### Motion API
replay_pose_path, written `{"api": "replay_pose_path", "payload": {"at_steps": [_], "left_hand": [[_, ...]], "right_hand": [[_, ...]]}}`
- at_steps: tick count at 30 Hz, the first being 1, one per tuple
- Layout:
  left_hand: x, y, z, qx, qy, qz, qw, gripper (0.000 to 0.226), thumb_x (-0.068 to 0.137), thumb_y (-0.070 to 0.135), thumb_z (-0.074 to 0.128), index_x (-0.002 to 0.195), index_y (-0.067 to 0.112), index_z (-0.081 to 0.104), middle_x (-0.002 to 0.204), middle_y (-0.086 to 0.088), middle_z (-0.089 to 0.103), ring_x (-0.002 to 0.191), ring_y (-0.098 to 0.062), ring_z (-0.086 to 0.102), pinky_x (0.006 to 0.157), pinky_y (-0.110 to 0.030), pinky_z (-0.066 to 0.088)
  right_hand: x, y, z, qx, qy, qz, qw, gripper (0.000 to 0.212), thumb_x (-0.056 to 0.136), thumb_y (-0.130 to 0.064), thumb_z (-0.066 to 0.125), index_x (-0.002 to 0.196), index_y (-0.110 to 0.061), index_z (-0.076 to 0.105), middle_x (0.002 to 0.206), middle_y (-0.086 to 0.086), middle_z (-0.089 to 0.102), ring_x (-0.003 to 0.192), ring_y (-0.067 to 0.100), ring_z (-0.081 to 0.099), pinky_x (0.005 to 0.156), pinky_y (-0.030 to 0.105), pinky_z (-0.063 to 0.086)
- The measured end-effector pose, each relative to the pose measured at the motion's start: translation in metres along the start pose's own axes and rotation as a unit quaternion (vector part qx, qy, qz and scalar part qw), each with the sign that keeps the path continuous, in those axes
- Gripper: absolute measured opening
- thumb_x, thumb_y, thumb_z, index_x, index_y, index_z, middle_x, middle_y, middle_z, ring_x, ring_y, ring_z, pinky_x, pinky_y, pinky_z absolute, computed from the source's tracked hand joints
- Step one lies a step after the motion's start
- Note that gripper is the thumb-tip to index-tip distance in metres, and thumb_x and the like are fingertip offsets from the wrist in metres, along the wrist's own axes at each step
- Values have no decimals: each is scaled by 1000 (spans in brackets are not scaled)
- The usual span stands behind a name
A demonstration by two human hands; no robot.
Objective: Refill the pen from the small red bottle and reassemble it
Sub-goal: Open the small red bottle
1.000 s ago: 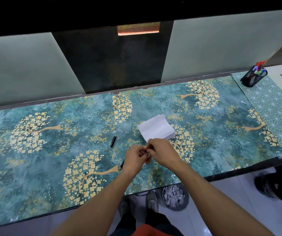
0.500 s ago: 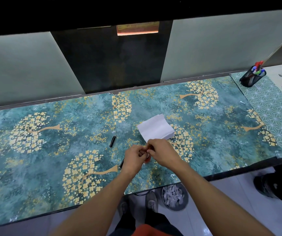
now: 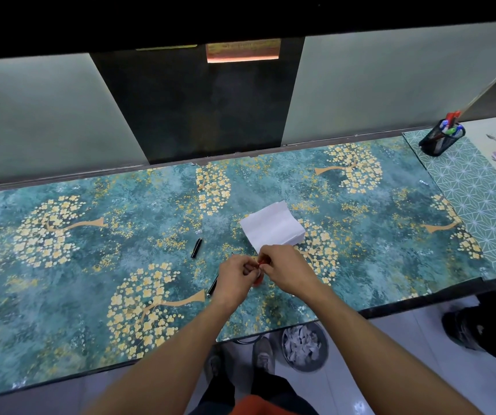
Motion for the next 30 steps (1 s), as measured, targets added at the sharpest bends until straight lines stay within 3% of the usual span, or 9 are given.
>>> {"api": "replay_pose_path", "payload": {"at_steps": [4,9,12,16,21,25,30], "left_hand": [[0,-1,1,0,-2,-6,1000,7,85,12,72,84,18,74,85,0,65,75,-14,62,71,-26,52],[-1,2,0,14,-4,2,1000,8,87,12,69,81,16,74,80,1,63,72,-13,61,67,-25,50],[-3,4,-2,6,-4,6,1000,12,87,11,70,79,20,73,74,9,58,65,-3,55,63,-17,45],[-2,5,-2,4,0,7,1000,9,83,10,71,81,17,74,75,4,59,67,-9,55,70,-29,51],[-2,5,-1,3,-4,2,1000,11,84,9,71,78,19,73,74,5,60,71,-14,60,72,-32,53],[-4,7,-3,11,-5,3,1000,14,86,9,69,76,18,71,69,13,56,63,-1,54,63,-18,46],[-2,4,-1,9,-4,-5,1000,7,85,11,71,82,17,73,76,3,60,67,-9,56,69,-28,51]], "right_hand": [[0,-1,0,-12,5,14,1000,6,96,-27,64,97,-22,67,94,3,74,88,26,68,71,36,54],[0,-2,1,-23,13,32,999,19,97,-38,64,89,-21,63,87,5,73,82,27,66,63,33,46],[-1,-2,0,-1,14,27,1000,14,94,-35,69,98,-21,69,92,1,75,87,23,69,72,36,55],[-2,-4,-2,15,9,4,1000,15,93,-25,69,107,-20,71,105,0,76,100,23,68,83,37,54],[-2,-4,-1,3,24,10,1000,9,96,-26,66,101,-20,70,100,2,76,94,26,67,75,35,50],[-2,-3,0,-2,36,30,999,13,96,-33,67,94,-21,69,91,1,75,86,24,67,67,32,47],[-2,-4,0,21,19,7,1000,12,93,-27,71,103,-21,70,101,-2,75,94,21,67,79,35,54]]}}
Point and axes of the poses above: each hand's wrist, its own x-axis towards the middle knuckle, its own z-axis out of the palm, y = z × x, the point moved 3 cm from there along x, towards the middle knuckle
